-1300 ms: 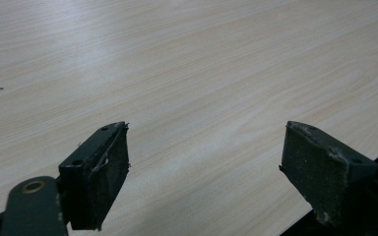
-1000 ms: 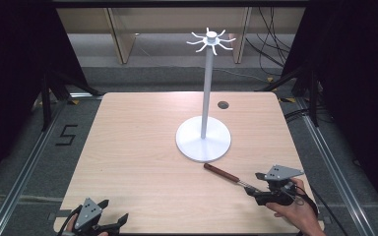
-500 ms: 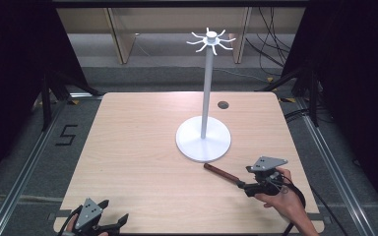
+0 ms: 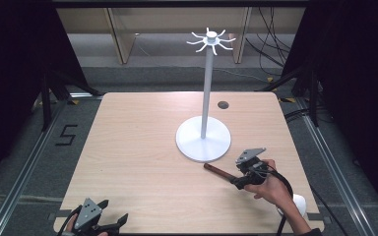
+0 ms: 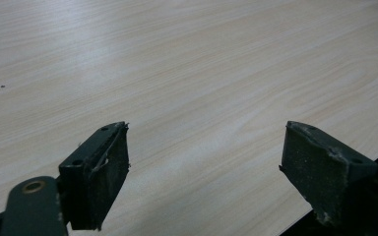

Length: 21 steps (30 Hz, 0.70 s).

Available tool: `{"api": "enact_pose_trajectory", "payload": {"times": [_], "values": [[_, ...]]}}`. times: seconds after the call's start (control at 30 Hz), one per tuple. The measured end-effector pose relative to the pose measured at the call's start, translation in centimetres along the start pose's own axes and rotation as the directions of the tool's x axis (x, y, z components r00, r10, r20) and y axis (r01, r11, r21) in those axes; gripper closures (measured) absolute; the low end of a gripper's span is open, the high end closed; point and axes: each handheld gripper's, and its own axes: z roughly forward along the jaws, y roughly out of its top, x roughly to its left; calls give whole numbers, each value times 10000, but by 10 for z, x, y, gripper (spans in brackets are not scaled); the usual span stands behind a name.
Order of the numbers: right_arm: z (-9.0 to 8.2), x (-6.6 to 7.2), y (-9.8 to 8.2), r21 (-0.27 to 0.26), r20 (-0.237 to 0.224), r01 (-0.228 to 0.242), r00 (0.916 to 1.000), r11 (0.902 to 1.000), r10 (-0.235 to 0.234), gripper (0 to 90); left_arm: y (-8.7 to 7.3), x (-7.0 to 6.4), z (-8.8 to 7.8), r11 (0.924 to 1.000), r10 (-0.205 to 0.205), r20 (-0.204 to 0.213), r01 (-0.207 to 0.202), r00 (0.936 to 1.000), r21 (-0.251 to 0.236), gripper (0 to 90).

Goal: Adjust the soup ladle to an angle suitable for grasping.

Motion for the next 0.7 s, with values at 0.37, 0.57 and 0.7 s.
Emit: {"api": "enact_pose_trajectory", "payload": {"times": [0.37,0.57,0.7], "values": [[16,2,15,725,-426,561,9977,9958,-531,493,0,-1,0,9999,-127,-34,127,9999,-81,175],[26,5,24,1422,-571,848,9954,9862,-773,531,0,-1,0,9999,-120,-8,120,9999,-120,175],[29,6,29,1649,-483,900,9954,9822,-831,557,0,1,-1,9999,113,-6,-113,9999,-34,175]]}}
